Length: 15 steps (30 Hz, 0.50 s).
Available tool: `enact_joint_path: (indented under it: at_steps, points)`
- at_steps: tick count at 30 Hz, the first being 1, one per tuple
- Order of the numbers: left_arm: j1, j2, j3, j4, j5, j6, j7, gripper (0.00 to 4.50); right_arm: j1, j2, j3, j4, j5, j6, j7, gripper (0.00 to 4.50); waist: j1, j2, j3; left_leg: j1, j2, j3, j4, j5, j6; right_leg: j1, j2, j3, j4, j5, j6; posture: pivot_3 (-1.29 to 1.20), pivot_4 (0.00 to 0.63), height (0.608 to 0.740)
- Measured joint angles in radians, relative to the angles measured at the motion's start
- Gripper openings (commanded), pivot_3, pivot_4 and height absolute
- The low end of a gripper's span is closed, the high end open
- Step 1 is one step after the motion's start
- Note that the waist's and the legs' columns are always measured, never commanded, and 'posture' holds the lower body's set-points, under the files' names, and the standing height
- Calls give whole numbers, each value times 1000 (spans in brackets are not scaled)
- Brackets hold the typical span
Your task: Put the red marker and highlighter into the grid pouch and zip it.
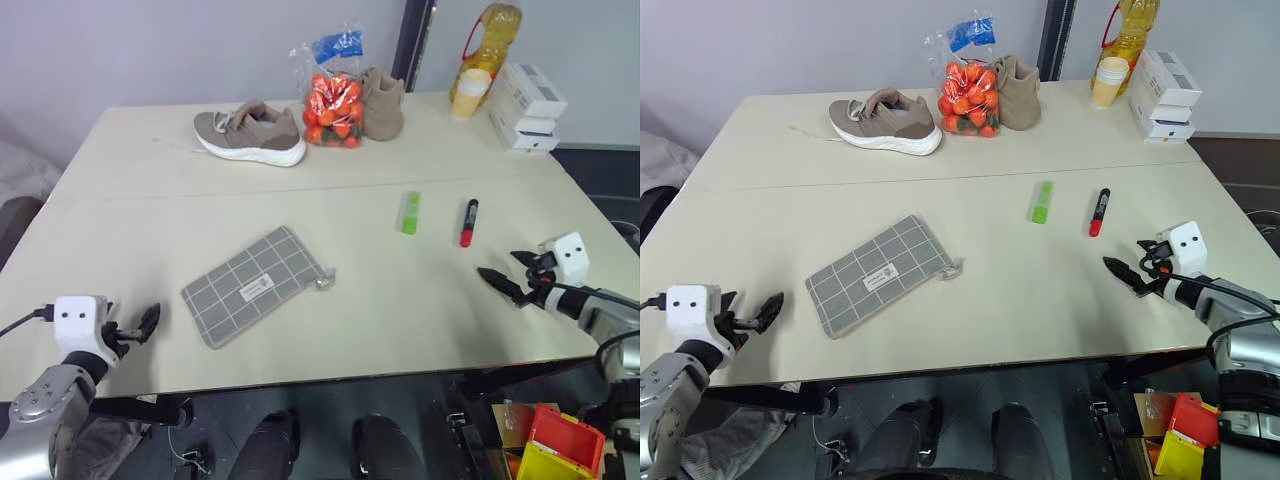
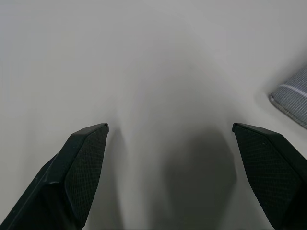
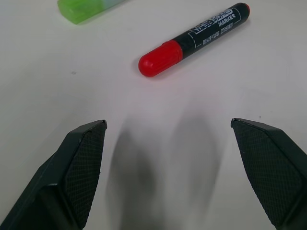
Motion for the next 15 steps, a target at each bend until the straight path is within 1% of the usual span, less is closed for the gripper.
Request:
enact_joint_path:
  at_steps: [8,11,15]
  points:
    - [-18,0,0,4,-1,-2,9,4454,0,5,8,-23,1,-2,5,4332,0,0,0,0,0,0,0,0,0,0,0,0,0,0,0,0,150,740]
    - [-28,-2,-2,6,1,-12,11,4454,-1,42,26,-104,14,27,6,4332,-4,0,0,0,1,0,0,0,0,0,0,0,0,0,0,0,150,740]
    - [-42,-30,-2,6,1,-51,20,4454,-19,98,98,-258,53,96,9,4332,-1,0,0,0,0,0,0,0,0,0,0,0,0,0,0,0,150,740]
